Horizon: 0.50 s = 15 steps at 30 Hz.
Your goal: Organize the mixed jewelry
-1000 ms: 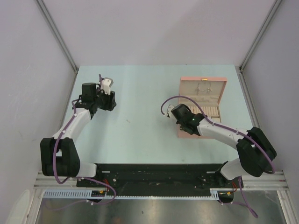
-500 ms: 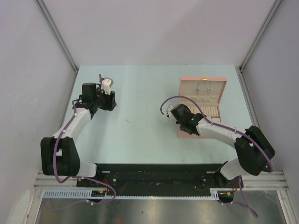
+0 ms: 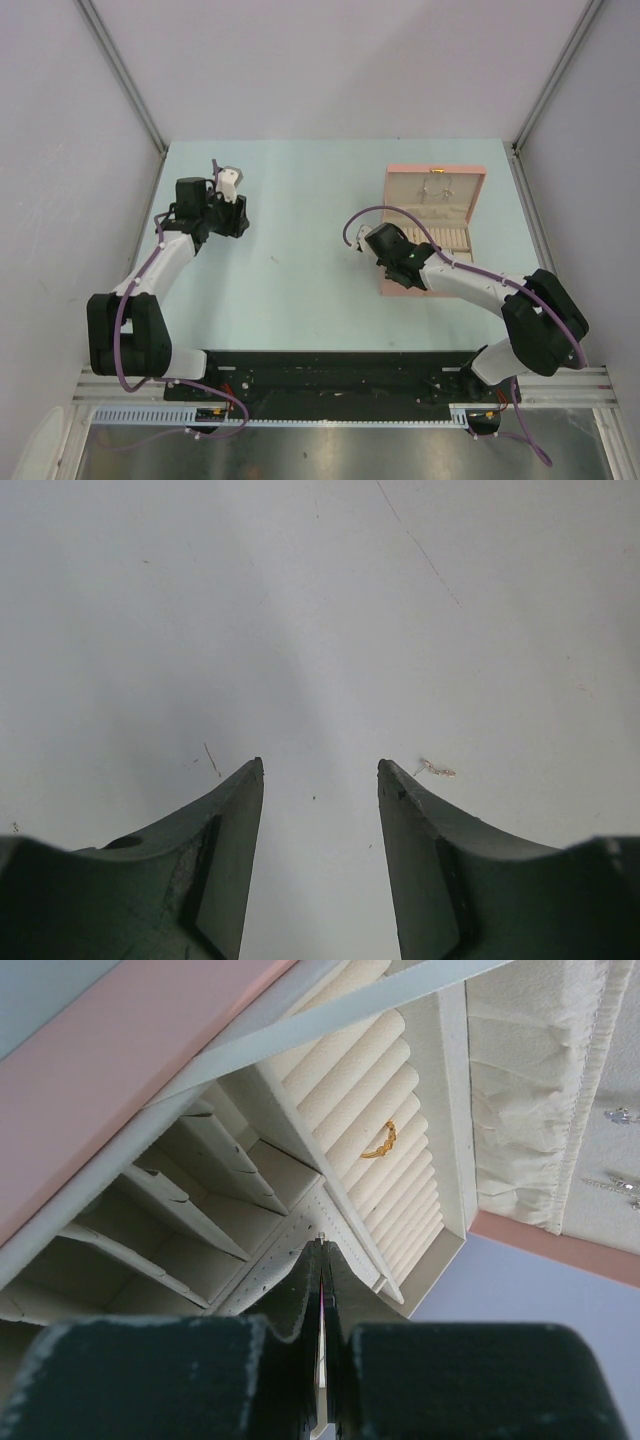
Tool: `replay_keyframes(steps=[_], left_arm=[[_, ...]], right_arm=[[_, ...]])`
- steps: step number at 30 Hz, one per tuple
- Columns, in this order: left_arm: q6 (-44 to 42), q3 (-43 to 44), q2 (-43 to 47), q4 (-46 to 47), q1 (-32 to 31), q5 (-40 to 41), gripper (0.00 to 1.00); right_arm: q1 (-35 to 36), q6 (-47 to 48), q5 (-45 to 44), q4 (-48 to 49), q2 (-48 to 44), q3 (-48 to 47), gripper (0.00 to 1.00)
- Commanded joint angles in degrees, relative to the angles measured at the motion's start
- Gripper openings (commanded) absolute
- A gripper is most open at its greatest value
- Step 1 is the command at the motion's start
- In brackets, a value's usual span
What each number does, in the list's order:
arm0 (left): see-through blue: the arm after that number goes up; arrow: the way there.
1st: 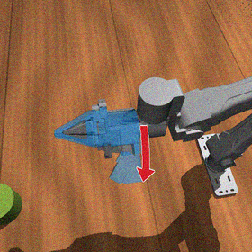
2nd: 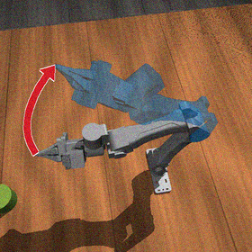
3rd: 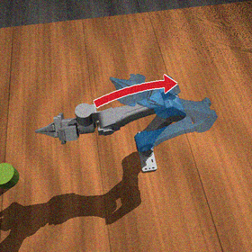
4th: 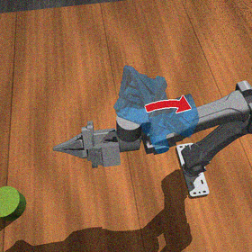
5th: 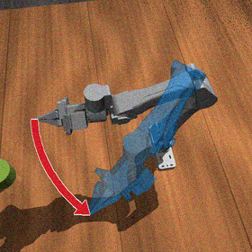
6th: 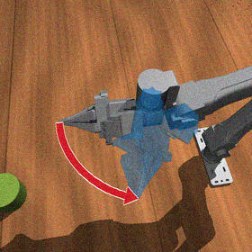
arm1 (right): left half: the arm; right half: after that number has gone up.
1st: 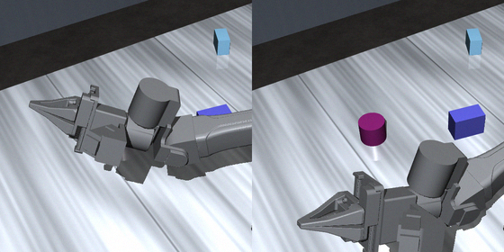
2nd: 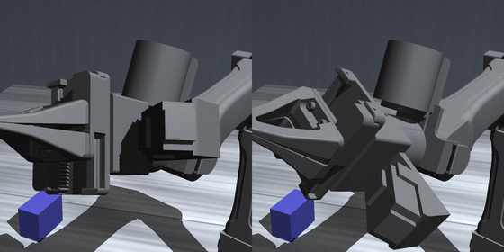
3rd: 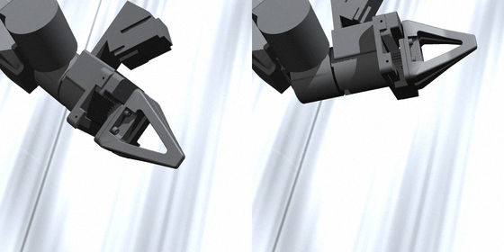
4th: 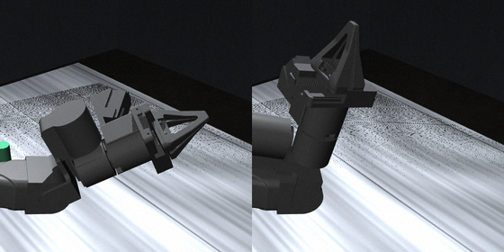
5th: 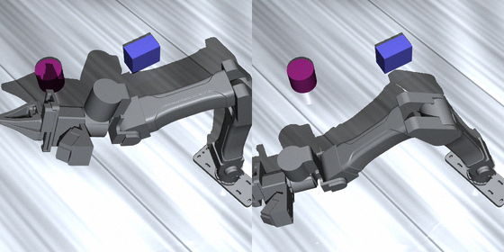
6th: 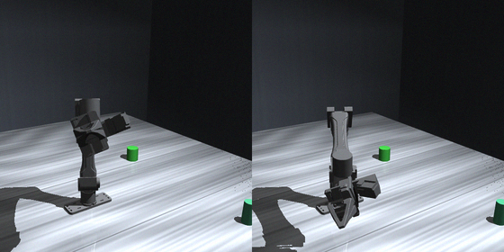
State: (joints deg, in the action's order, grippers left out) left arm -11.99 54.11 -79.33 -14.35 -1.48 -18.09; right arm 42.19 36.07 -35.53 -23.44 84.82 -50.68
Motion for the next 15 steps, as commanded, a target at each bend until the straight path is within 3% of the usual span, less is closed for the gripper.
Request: replay_keyframes(steps=[1, 15], left_arm=[[0.12, 0.12, 0.14, 1.87, 0.42, 0.33, 0.55], [0.04, 0.03, 0.23, 1.78, 0.42, 0.33, 0.55]], right_arm=[[0.61, 0.05, -0.77, 1.47, 0.44, -0.21, 0.00], [2.98, 0.40, -2.62, 1.91, 2.55, -0.21, 0.00]])
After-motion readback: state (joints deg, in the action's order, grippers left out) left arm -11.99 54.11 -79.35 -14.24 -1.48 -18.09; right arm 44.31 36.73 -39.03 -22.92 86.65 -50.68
